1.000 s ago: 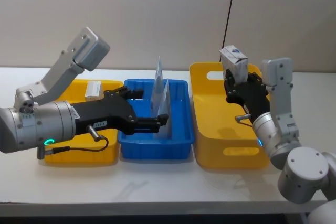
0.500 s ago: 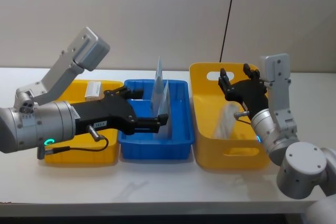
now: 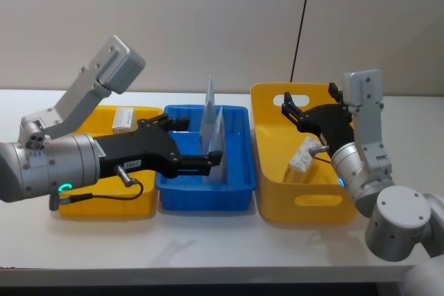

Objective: Bimanual collaborative sorting of washing and personal care products

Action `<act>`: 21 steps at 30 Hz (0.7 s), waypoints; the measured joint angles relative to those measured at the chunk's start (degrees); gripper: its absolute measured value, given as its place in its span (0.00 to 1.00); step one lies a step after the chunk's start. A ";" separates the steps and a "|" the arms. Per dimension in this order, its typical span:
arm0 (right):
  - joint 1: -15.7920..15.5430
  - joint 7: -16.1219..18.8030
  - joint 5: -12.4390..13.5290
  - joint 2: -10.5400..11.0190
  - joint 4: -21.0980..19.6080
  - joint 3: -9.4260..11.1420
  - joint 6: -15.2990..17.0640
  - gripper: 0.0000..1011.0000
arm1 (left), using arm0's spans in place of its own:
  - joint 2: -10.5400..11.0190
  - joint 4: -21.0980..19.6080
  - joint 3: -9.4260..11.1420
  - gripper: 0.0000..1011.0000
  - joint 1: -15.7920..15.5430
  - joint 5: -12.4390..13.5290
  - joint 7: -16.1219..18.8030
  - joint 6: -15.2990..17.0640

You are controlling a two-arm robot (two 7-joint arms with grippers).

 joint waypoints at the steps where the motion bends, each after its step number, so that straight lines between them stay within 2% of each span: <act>1: 0.00 0.01 0.00 0.00 0.00 0.00 0.01 0.99 | 0.00 0.00 0.00 0.99 0.00 0.00 0.00 0.00; 11: -0.27 1.80 0.60 0.14 -0.78 -0.09 0.80 0.99 | 0.00 0.00 0.00 0.99 0.00 0.00 0.00 0.00; 21: -1.06 7.24 3.19 1.07 -3.39 -0.69 3.77 0.99 | -0.01 0.00 0.00 0.99 0.00 0.00 0.00 0.00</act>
